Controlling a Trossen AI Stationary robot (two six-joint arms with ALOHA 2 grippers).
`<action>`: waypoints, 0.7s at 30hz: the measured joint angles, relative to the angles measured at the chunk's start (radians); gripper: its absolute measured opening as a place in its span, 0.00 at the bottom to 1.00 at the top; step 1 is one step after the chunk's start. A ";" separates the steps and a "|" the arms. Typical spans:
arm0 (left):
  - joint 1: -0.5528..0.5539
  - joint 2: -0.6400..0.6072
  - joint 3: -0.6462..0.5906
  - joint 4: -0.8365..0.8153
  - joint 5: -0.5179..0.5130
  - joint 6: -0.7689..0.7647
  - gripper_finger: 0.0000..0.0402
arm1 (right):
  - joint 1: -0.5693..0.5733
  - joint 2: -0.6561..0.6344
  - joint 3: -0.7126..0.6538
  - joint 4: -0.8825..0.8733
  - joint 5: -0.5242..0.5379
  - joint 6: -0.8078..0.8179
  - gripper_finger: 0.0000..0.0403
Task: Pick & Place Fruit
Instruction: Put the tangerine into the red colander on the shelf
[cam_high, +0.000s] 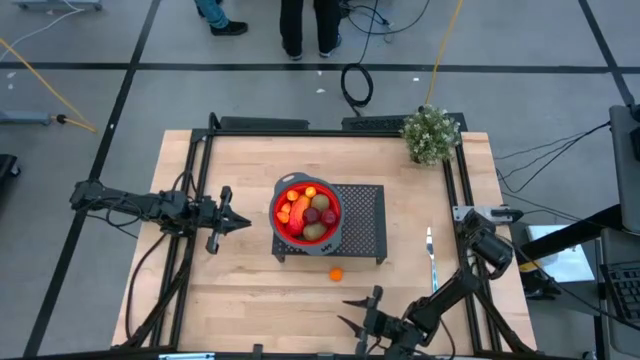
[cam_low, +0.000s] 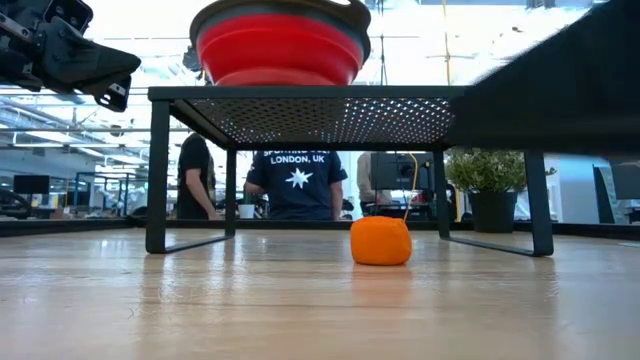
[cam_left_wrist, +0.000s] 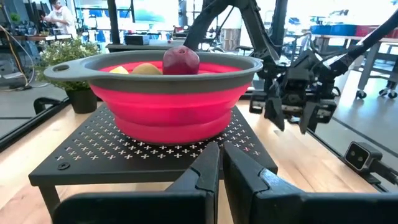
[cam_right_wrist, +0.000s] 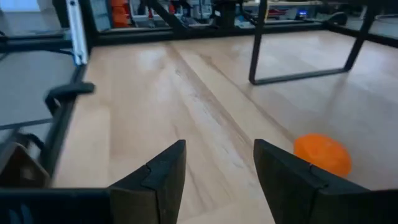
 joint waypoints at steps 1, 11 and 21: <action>0.000 0.000 0.000 0.000 0.000 0.000 0.05 | -0.003 0.013 0.000 0.013 0.003 0.000 0.45; 0.000 0.000 0.000 0.001 0.000 -0.001 0.05 | -0.018 0.047 0.000 0.058 0.157 -0.045 0.45; 0.000 0.000 0.000 0.000 0.000 -0.003 0.05 | -0.079 0.047 0.000 0.057 0.151 -0.052 0.45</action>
